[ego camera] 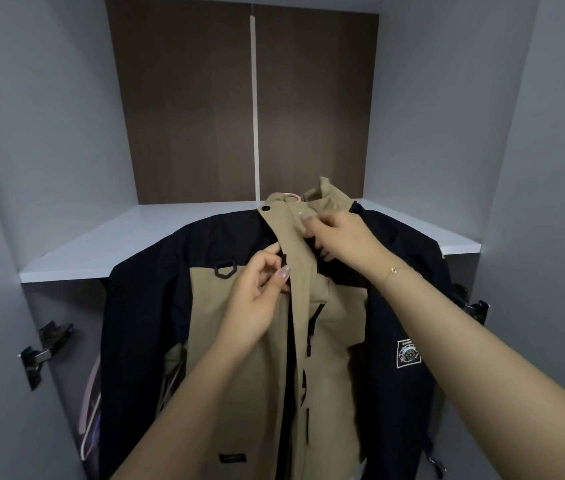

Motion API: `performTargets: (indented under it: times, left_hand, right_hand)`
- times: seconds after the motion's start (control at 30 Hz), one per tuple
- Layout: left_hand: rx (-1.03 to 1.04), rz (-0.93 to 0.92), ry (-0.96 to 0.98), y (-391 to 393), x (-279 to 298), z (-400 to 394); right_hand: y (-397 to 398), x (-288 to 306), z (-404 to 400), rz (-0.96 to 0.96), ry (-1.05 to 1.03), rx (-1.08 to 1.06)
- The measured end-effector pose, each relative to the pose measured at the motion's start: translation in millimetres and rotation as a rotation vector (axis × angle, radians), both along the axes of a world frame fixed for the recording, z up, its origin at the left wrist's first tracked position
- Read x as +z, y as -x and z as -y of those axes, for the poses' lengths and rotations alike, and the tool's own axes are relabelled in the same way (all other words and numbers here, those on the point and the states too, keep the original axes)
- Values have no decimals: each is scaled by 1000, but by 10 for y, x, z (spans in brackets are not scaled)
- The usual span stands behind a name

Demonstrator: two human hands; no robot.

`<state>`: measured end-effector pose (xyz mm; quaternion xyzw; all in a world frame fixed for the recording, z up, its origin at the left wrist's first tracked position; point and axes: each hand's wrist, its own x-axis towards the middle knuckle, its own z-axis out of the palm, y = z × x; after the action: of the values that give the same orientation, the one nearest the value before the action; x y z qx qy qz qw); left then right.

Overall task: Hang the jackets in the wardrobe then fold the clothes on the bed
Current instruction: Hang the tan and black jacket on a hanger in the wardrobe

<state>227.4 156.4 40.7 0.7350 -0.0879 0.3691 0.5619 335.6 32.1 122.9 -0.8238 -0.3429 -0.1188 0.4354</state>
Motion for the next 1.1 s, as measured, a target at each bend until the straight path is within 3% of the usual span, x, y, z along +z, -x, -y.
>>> performTargets:
  times: [0.13,0.23,0.4,0.5,0.63,0.8,0.87,1.0,1.1]
  left_hand:
    - [-63,9,-105,-8,29,5]
    - [-128,-52,-193,-47,86,7]
    - [-91,-53,-131,-100,182,30]
    - [8,-64,-129,-124,209,24]
    - [60,-116,-130,-161,228,41]
    - [110,-152,-156,-168,247,92]
    - [120,-148,-160,-169,244,110]
    - [114,-151,-131,-181,251,142]
    - [107,-161,-167,-202,247,185]
  right_hand:
    - [-86,200,-153,-170,200,58]
    - [-202,263,-149,-248,211,125]
    - [-393,48,6,-607,-307,198]
    - [-476,-140,129,-705,-539,141]
    - [-436,-278,233,-415,-474,-48]
    - [36,-658,372,-23,-621,-68]
    - [274,-887,347,87,-504,-76]
    - [485,-1123,240,123,-84,-175]
    - [469,-1160,172,190,-40,-147]
